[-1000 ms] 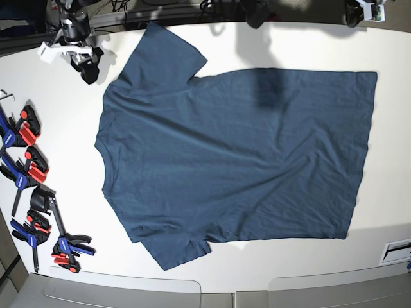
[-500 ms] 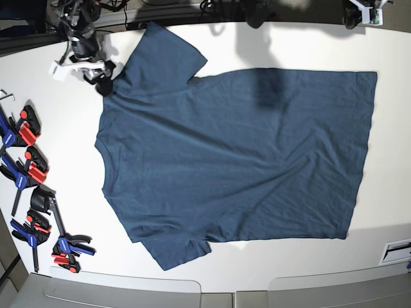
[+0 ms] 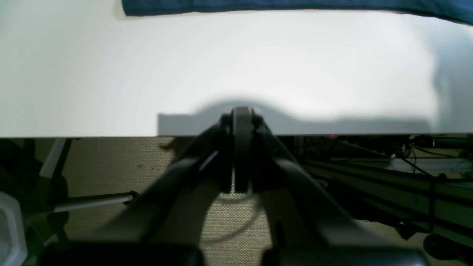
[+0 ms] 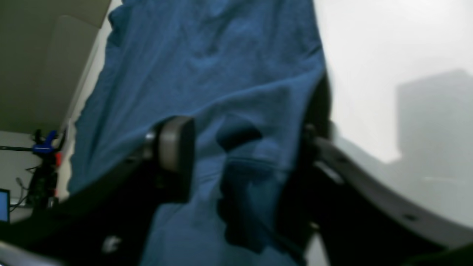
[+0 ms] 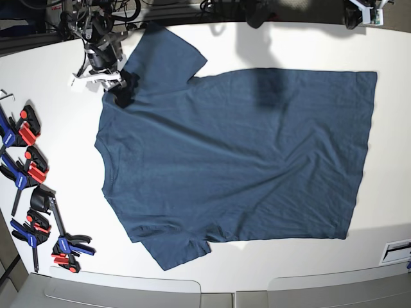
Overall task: Fold the T-shirt properly
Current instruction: 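Move the right gripper to the shirt's sleeve corner and grasp it, then move the left gripper to the shirt's hem corner and grasp it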
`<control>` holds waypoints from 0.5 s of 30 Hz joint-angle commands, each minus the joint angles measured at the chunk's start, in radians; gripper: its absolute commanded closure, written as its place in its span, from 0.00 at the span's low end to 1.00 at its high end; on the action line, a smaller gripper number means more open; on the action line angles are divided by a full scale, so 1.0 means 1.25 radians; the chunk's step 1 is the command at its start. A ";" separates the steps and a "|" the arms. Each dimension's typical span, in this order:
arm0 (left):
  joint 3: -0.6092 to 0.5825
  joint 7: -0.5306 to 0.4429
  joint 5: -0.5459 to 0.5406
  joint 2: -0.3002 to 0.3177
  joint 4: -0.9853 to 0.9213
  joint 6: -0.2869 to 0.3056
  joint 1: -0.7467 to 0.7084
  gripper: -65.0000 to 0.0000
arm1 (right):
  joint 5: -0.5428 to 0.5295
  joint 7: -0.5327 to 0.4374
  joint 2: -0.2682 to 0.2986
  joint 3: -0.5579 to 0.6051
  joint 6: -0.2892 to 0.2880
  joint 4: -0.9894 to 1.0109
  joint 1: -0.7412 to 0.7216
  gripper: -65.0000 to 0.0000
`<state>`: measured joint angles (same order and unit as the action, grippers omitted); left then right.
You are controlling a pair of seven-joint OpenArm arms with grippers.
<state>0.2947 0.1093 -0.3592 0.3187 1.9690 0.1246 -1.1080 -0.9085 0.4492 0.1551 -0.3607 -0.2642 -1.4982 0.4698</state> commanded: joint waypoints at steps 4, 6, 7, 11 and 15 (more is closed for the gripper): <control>0.005 -0.011 0.002 0.005 0.011 -0.001 0.001 0.94 | 0.040 0.030 0.002 0.001 0.013 0.001 0.008 0.93; 0.005 0.020 0.002 0.005 0.011 -0.001 0.019 0.79 | 0.060 0.031 0.002 0.001 0.013 0.001 0.008 1.00; 0.005 0.045 0.002 0.005 0.011 -0.001 0.031 0.74 | 0.063 0.031 0.002 0.001 0.013 0.001 0.008 1.00; 0.018 0.134 0.001 0.005 0.011 -0.001 0.092 0.73 | 0.076 0.039 0.002 0.001 0.013 0.001 0.008 1.00; 0.090 0.164 -0.016 0.005 0.011 0.000 0.147 0.73 | 0.079 0.039 0.002 0.001 0.013 0.001 0.008 1.00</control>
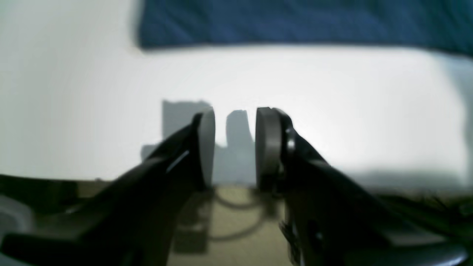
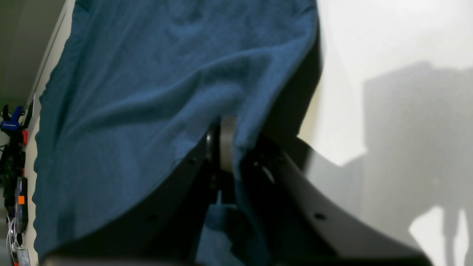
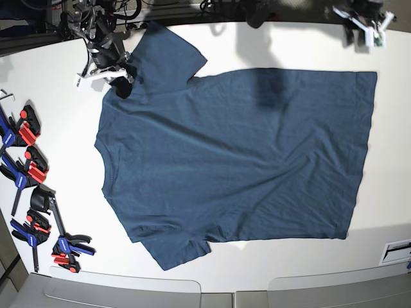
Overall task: Fold the T-shirt properly
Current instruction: 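Move the left gripper to the shirt's hem corner and grasp it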
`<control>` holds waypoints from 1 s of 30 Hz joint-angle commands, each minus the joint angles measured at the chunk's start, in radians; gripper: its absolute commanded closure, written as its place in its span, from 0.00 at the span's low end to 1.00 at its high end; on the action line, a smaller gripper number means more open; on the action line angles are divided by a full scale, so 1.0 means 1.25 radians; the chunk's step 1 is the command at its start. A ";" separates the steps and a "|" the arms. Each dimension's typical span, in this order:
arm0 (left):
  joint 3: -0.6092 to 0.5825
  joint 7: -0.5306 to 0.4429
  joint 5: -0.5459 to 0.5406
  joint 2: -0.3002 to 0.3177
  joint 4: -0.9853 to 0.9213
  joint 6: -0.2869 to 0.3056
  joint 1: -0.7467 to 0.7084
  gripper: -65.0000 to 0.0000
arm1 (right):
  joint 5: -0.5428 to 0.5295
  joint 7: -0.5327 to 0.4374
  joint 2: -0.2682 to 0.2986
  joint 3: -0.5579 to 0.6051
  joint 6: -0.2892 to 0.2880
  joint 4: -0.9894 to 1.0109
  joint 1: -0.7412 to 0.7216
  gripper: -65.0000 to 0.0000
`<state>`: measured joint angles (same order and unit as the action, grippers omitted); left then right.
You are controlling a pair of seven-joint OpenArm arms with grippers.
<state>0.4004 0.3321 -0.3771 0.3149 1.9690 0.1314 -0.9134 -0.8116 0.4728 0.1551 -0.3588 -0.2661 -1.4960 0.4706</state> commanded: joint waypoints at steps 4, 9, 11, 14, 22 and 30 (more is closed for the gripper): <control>0.121 0.053 -0.142 0.022 0.010 0.039 0.051 0.73 | 0.001 0.020 0.002 -0.001 0.015 -0.001 0.007 1.00; 0.223 0.090 -0.261 0.058 -0.039 0.084 0.113 0.73 | 0.002 0.020 0.002 -0.001 0.015 -0.001 0.007 1.00; 0.234 0.091 -0.284 0.070 -0.092 0.090 0.132 0.73 | 0.008 0.020 0.002 -0.001 0.015 0.000 0.007 1.00; 0.234 0.090 -0.289 0.072 -0.197 0.093 0.169 0.73 | 0.019 0.020 0.002 -0.001 0.015 -0.001 0.007 1.00; 0.234 0.178 -0.416 0.078 -0.385 0.190 0.240 0.70 | 0.022 0.020 0.002 -0.001 0.015 0.000 0.007 1.00; 0.229 0.201 -0.439 0.079 -0.392 0.215 0.259 0.70 | 0.022 0.020 0.002 -0.001 0.015 -0.001 0.007 1.00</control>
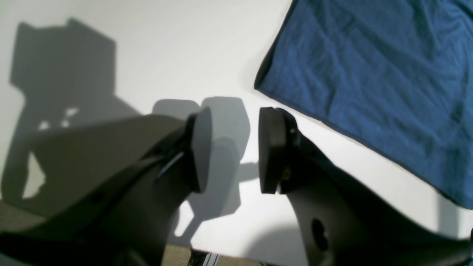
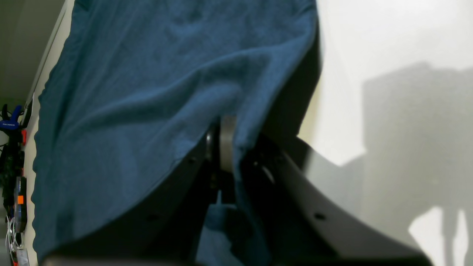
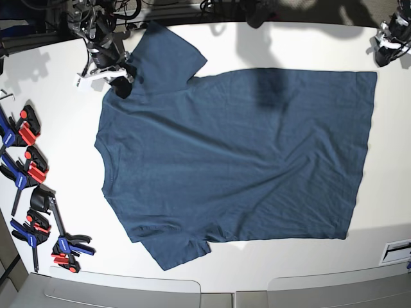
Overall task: Fold the T-shirt properly
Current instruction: 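Move the left gripper to the shirt's hem corner and grasp it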
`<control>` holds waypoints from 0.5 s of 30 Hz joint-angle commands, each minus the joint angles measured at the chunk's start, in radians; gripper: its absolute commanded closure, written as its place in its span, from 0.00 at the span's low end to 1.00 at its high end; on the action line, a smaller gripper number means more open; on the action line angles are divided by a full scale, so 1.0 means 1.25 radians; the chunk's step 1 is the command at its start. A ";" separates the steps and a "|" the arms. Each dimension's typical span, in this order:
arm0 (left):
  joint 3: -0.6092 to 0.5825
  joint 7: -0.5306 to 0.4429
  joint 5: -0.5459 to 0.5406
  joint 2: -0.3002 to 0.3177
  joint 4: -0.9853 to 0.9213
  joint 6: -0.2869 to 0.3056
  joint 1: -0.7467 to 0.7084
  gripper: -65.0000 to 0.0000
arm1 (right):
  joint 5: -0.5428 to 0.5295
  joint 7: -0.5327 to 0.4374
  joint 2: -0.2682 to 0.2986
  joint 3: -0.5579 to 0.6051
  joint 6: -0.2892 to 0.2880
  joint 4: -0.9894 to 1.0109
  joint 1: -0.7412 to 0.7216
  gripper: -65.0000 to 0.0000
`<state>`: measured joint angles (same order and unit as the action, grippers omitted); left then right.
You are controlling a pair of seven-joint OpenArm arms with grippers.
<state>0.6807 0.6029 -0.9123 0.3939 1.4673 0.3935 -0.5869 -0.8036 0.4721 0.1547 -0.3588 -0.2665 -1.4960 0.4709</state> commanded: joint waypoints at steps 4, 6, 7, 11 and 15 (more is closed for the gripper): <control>-0.012 -0.007 0.008 0.016 0.009 0.006 0.027 0.70 | 0.016 0.020 0.002 -0.001 0.015 -0.001 0.007 1.00; -0.020 -0.005 0.026 0.016 0.009 0.006 0.046 0.70 | 0.016 0.021 0.002 -0.001 0.015 0.000 0.007 1.00; -0.023 0.000 0.026 0.016 0.008 0.006 0.052 0.70 | 0.016 0.021 0.002 -0.001 0.015 0.000 0.007 1.00; -0.023 0.005 0.026 0.016 0.005 0.006 0.067 0.70 | 0.016 0.021 0.003 -0.001 0.015 -0.001 0.007 1.00; -0.023 0.002 0.027 0.016 -0.030 0.006 0.076 0.70 | 0.016 0.021 0.003 -0.001 0.015 -0.001 0.007 1.00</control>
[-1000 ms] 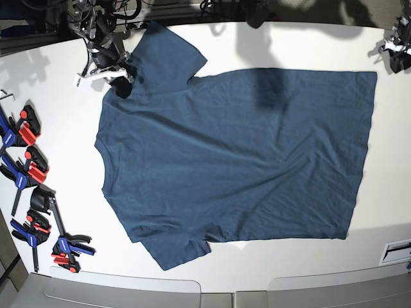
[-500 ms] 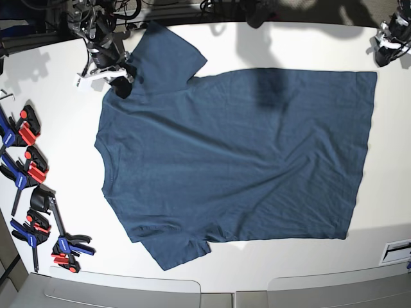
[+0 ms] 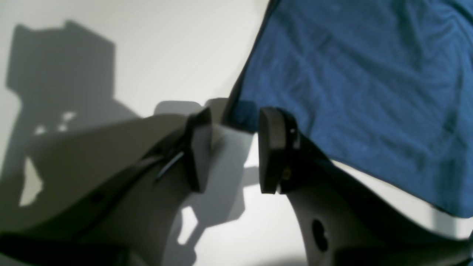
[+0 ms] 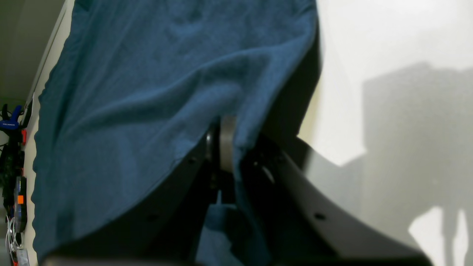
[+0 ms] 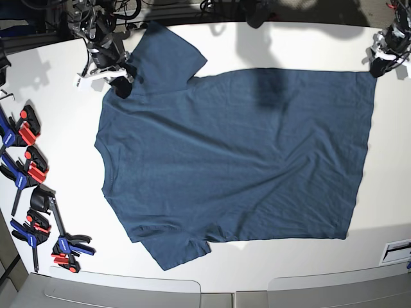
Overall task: Fold the T-shirt properly
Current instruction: 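Move the left gripper to the shirt's hem corner and grasp it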
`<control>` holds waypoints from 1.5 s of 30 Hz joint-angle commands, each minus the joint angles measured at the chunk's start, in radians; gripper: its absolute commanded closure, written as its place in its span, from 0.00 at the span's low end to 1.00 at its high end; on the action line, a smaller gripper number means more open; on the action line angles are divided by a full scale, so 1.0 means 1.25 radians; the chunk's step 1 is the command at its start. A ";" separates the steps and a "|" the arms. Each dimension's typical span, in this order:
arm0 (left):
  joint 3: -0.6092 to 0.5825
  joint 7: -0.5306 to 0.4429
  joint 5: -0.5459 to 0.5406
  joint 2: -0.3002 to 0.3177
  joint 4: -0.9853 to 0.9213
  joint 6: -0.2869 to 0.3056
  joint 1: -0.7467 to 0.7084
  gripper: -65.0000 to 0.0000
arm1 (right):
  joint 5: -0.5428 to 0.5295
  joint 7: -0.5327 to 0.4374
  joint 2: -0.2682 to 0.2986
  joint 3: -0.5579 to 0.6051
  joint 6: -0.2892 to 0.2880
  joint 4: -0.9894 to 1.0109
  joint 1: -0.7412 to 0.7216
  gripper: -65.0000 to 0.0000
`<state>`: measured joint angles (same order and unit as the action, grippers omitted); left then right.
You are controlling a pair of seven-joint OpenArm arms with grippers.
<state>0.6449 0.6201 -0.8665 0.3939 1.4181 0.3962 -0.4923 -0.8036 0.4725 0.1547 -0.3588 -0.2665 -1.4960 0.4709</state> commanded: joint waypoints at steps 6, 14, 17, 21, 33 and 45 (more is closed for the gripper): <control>0.005 0.019 -0.017 0.016 -0.102 0.004 0.049 0.70 | 0.016 0.021 0.003 -0.001 0.015 -0.001 0.007 1.00; 0.005 0.168 -0.085 0.015 -0.107 0.119 0.052 0.70 | 0.016 0.020 0.003 -0.001 0.015 -0.001 0.007 1.00; 0.005 0.177 -0.089 0.016 -0.107 0.127 0.052 0.70 | 0.016 0.020 0.003 -0.001 0.015 -0.001 0.007 1.00; 0.005 0.170 -0.084 0.016 -0.107 0.127 0.052 0.70 | 0.016 0.020 0.003 -0.001 0.015 -0.001 0.007 1.00; 0.005 0.132 -0.022 0.015 -0.107 0.126 0.052 0.62 | 0.016 0.020 0.003 -0.001 0.015 -0.001 0.007 1.00; -0.137 0.051 0.095 0.015 -0.107 0.054 0.053 0.64 | 0.016 0.021 0.003 -0.001 0.015 -0.001 0.007 1.00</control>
<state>0.4847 0.5819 -0.8295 0.4107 1.2945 0.5167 -0.4095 -0.8028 0.4725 0.1547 -0.3588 -0.2665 -1.4960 0.4709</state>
